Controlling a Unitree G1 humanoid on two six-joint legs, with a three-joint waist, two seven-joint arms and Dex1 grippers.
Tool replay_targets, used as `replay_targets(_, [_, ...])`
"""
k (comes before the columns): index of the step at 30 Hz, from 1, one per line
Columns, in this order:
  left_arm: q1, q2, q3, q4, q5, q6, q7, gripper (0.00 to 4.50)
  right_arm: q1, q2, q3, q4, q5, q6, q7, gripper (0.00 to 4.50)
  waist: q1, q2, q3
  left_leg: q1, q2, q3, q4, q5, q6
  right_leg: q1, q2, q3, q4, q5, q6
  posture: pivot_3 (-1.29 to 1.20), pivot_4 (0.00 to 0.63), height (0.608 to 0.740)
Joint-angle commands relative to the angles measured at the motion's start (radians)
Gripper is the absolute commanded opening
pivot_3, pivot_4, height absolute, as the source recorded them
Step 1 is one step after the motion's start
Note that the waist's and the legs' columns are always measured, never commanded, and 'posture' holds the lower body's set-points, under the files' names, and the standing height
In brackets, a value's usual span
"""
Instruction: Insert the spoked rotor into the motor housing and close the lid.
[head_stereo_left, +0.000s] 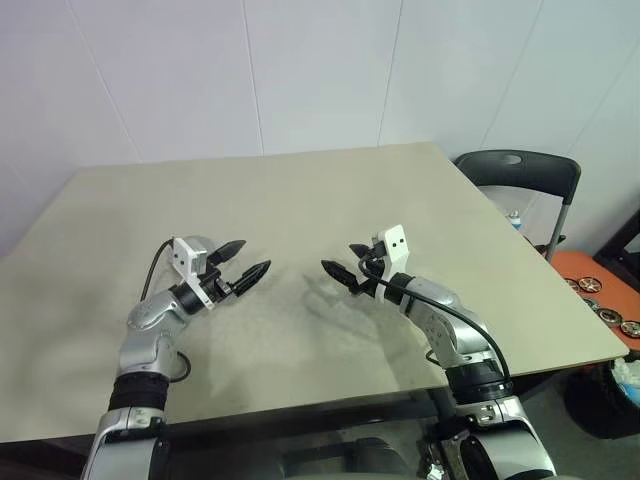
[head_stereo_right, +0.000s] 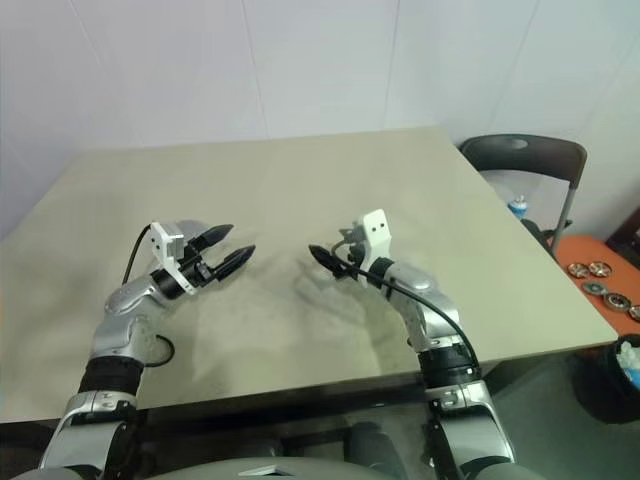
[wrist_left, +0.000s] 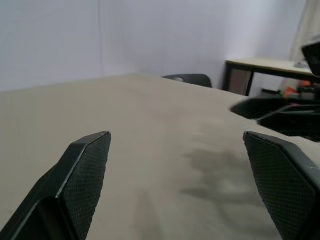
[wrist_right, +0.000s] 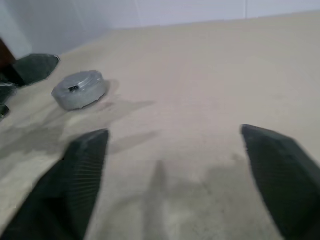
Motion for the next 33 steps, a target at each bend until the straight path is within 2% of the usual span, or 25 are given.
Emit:
replay_targets(1, [0.023,0.015,-0.016,-0.104,-0.004,0.04,0.017,4.5,-0.017,-0.01,0.006,0.008,-0.03,-0.041,0.009,4.45,0.009,0.0,0.0,0.0,0.0,0.0,0.0,0.0,0.0,0.0,0.0,0.0,-0.001,0.0,0.0,0.0,0.0,0.74])
replay_targets(13, [0.091,0.012,-0.033,-0.206,0.037,0.007,0.089,4.5,-0.111,0.005,0.073,0.173,-0.159,-0.181,0.03,4.45,0.029,0.002,0.001,0.001,0.0,0.0,0.0,0.0,0.001,0.003,0.0,-0.001,-0.005,0.0,0.0,0.0,0.0,0.74])
replay_targets(20, [0.097,-0.004,-0.049,-0.203,0.068,-0.03,0.132,4.5,-0.18,0.007,0.05,0.295,-0.187,-0.286,0.023,4.45,0.044,0.002,0.001,0.001,0.0,0.0,0.0,0.0,0.001,0.003,0.0,-0.002,-0.006,0.0,0.0,0.0,0.0,0.74])
replay_targets(26, [0.102,-0.005,-0.059,-0.185,0.07,-0.049,0.122,4.5,-0.169,-0.005,0.049,0.325,-0.21,-0.366,0.013,4.45,0.042,0.003,0.002,0.001,0.0,0.0,0.0,-0.001,0.001,0.003,0.0,-0.002,-0.006,0.0,0.0,0.0,0.0,0.74])
replay_targets(33, [0.077,-0.004,-0.086,-0.165,0.079,-0.051,0.101,4.5,-0.129,-0.005,0.017,0.276,-0.172,-0.34,0.038,4.45,0.041,0.003,0.002,0.001,0.0,0.0,0.0,-0.001,0.001,0.004,0.0,-0.002,-0.006,0.0,0.0,0.0,0.0,0.74])
